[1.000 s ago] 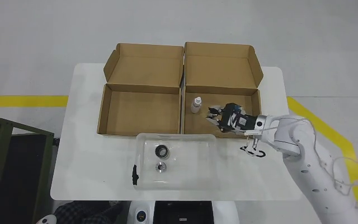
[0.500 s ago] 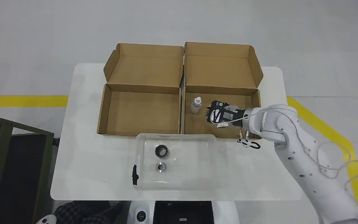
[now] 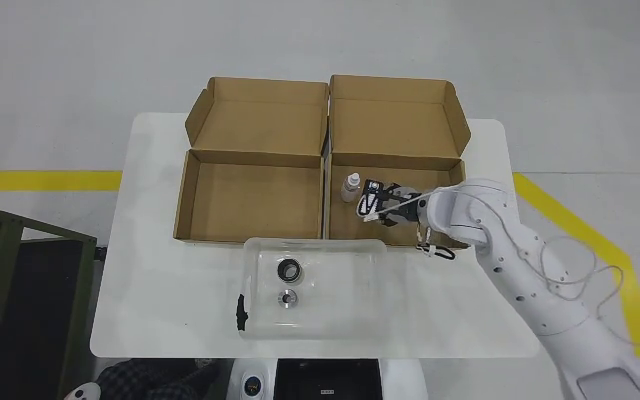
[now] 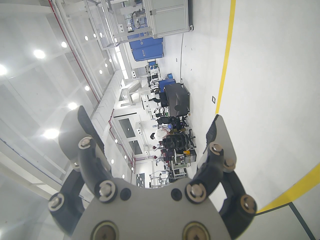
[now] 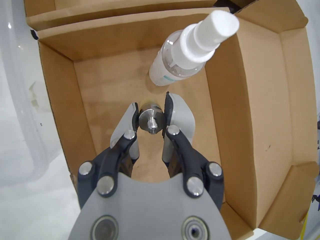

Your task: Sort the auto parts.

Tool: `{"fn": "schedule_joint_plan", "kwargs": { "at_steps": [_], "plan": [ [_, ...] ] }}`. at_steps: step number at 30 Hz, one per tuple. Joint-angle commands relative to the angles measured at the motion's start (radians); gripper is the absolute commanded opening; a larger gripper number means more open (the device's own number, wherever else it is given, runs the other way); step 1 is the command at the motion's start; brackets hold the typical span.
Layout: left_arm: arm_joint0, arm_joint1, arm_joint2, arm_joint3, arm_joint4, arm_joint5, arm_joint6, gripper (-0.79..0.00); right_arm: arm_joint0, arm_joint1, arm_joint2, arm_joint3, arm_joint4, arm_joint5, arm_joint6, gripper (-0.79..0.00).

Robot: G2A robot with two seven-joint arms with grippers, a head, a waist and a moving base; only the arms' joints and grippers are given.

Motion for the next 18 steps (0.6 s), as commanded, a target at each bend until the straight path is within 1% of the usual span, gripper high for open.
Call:
{"fn": "schedule_joint_plan", "kwargs": {
  "at_steps": [1,7,13,15,16,17,18],
  "plan": [
    [0.000,0.000,0.000,0.000,0.000,0.000,0.000,0.000,0.013,-0.005,-0.017,0.013,-0.003,0.005,0.015,-0.785],
    [0.000,0.000,0.000,0.000,0.000,0.000,0.000,0.000,0.043,-0.022,-0.062,0.058,-0.007,0.022,0.038,-0.785],
    [0.000,0.000,0.000,0.000,0.000,0.000,0.000,0.000,0.055,-0.031,-0.082,0.081,-0.014,0.035,0.036,-0.776],
    [0.000,0.000,0.000,0.000,0.000,0.000,0.000,0.000,0.056,-0.034,-0.085,0.084,-0.014,0.041,0.038,-0.634],
    [0.000,0.000,0.000,0.000,0.000,0.000,0.000,0.000,0.056,-0.034,-0.086,0.085,-0.014,0.042,0.038,-0.582],
    [0.000,0.000,0.000,0.000,0.000,0.000,0.000,0.000,0.056,-0.035,-0.087,0.085,-0.013,0.043,0.037,-0.548],
    [0.000,0.000,0.000,0.000,0.000,0.000,0.000,0.000,0.056,-0.036,-0.087,0.084,-0.012,0.045,0.036,-0.533]
  ]
}}
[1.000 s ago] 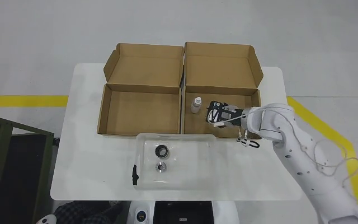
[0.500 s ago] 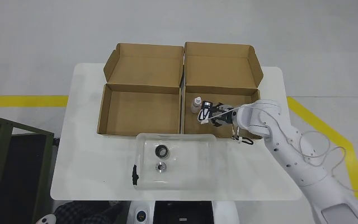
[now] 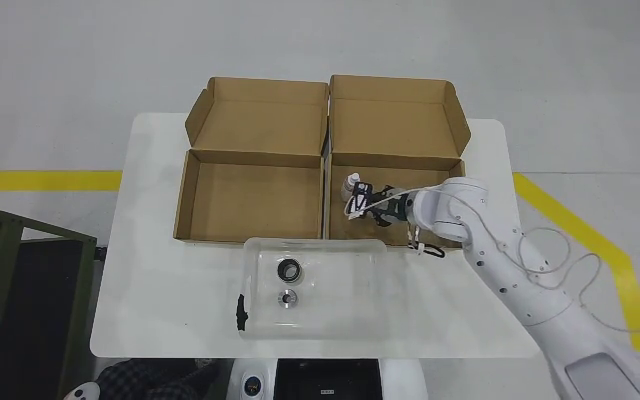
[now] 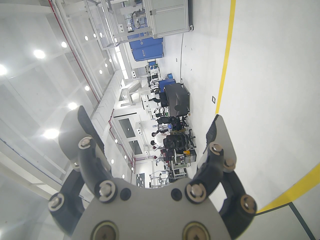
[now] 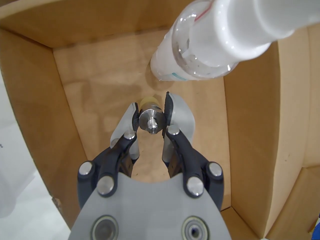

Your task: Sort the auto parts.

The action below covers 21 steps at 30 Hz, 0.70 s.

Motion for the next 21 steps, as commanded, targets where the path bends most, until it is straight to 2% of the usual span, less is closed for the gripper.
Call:
{"fn": "schedule_joint_plan", "kwargs": {
  "at_steps": [1,3,11,21],
  "plan": [
    [0.000,0.000,0.000,0.000,0.000,0.000,0.000,0.000,-0.001,-0.001,-0.001,-0.001,0.002,0.003,-0.003,-0.517],
    [0.000,0.000,0.000,0.000,0.000,0.000,0.000,0.000,-0.002,-0.002,0.002,-0.005,0.005,0.008,-0.008,-0.486],
    [0.000,0.000,0.000,0.000,0.000,0.000,0.000,0.000,-0.025,0.011,0.063,-0.057,0.015,0.005,-0.028,-0.465],
    [0.000,0.000,0.000,0.000,0.000,0.000,0.000,0.000,-0.120,0.045,0.196,-0.204,0.049,-0.003,-0.047,-0.422]
  ]
}}
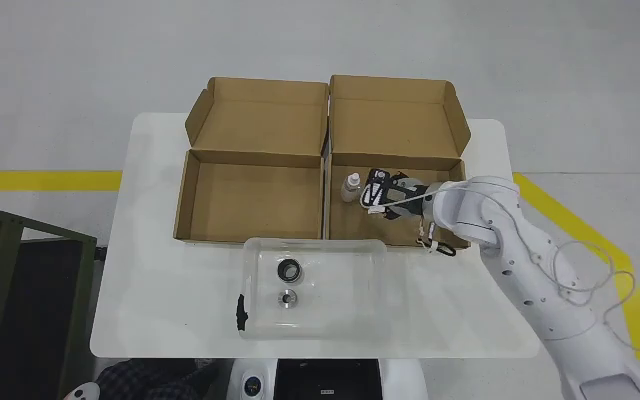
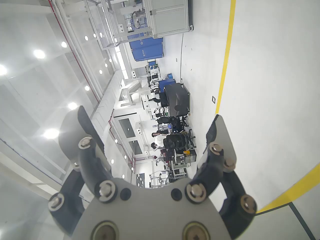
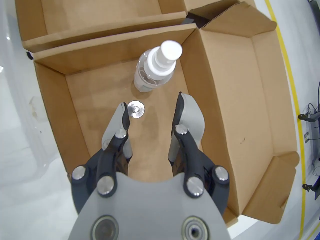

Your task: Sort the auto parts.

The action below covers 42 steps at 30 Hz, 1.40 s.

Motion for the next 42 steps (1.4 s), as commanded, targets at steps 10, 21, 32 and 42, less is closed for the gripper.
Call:
{"fn": "schedule_joint_plan", "kwargs": {
  "at_steps": [10,21,32,42],
  "plan": [
    [0.000,0.000,0.000,0.000,0.000,0.000,0.000,0.000,-0.179,0.030,0.113,-0.188,0.066,-0.021,-0.105,-0.416],
    [0.000,0.000,0.000,0.000,0.000,0.000,0.000,0.000,-0.256,0.028,0.038,-0.333,0.024,-0.043,-0.166,-0.416],
    [0.000,0.000,0.000,0.000,0.000,0.000,0.000,0.000,-0.244,-0.006,-0.131,-0.343,-0.113,0.067,-0.209,-0.394],
    [0.000,0.000,0.000,0.000,0.000,0.000,0.000,0.000,-0.195,-0.043,-0.258,-0.270,-0.181,0.095,-0.224,-0.317]
  ]
}}
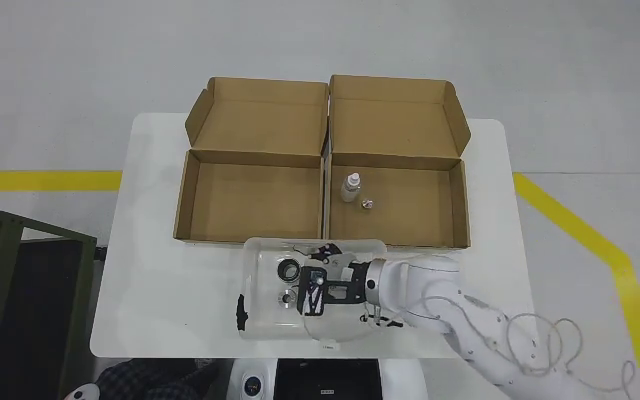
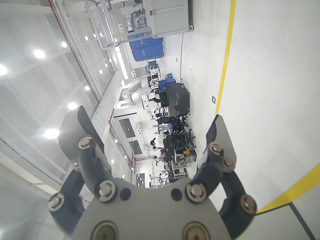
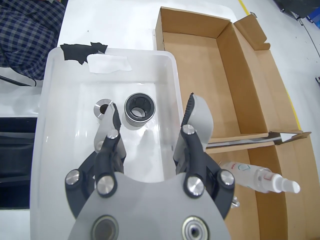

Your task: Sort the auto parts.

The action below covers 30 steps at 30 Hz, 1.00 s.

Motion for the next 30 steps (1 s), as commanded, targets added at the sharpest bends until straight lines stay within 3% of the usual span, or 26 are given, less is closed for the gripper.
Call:
{"fn": "schedule_joint_plan", "kwargs": {
  "at_steps": [1,9,16,30],
  "plan": [
    [0.000,0.000,0.000,0.000,0.000,0.000,0.000,0.000,0.012,-0.007,-0.020,0.020,-0.003,0.003,-0.002,-0.314],
    [0.000,0.000,0.000,0.000,0.000,0.000,0.000,0.000,0.069,-0.041,-0.090,0.102,-0.005,0.000,-0.003,-0.308],
    [0.000,0.000,0.000,0.000,0.000,0.000,0.000,0.000,0.102,-0.065,-0.117,0.172,-0.005,0.028,-0.015,-0.252],
    [0.000,0.000,0.000,0.000,0.000,0.000,0.000,0.000,0.128,-0.101,-0.154,0.270,0.000,0.034,-0.032,-0.268]
  ]
}}
